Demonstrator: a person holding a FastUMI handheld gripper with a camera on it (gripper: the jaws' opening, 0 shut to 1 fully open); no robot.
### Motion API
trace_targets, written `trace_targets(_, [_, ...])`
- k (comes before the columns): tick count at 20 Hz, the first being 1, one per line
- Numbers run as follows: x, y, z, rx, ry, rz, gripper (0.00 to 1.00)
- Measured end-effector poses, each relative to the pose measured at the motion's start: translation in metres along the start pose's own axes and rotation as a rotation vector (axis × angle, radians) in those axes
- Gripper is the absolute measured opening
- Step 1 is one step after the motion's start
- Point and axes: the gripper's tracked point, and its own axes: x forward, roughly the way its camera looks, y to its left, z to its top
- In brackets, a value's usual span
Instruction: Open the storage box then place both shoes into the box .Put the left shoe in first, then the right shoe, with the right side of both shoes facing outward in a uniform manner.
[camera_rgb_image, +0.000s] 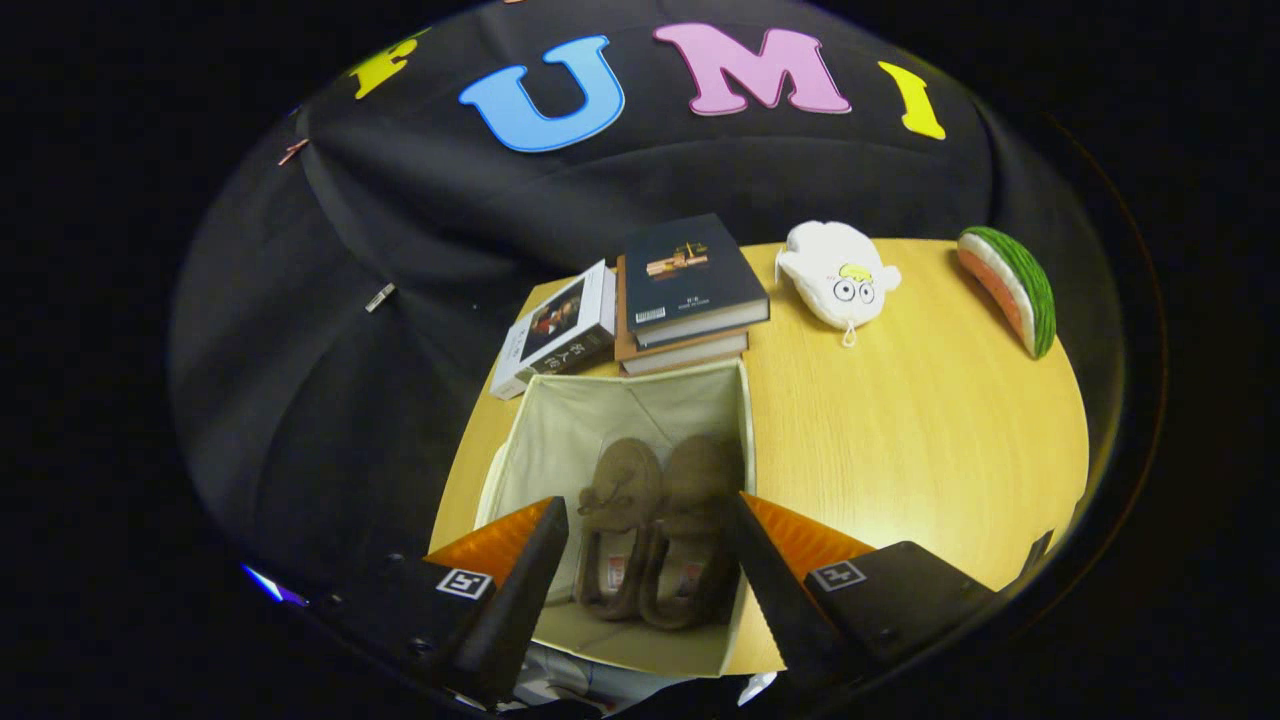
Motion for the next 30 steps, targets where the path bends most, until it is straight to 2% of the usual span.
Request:
trace_targets(4, [-0.050,-0.023,0.043,-0.090,-0.157,-0.009,0.99])
trace_targets(8, [-0.107,-0.065,0.089,-0.094,-0.311,-0.016,0.99])
trace_targets(15, [-0.175,-0.173,0.154,-0.126,-0.600,-0.066,0.98])
trace_targets(23, [-0.211,-0.303,0.149,-0.130,-0.758,-0.189,0.98])
trace_targets(30, [-0.204,-0.337,0.135,-0.188,-0.758,-0.170,0.98])
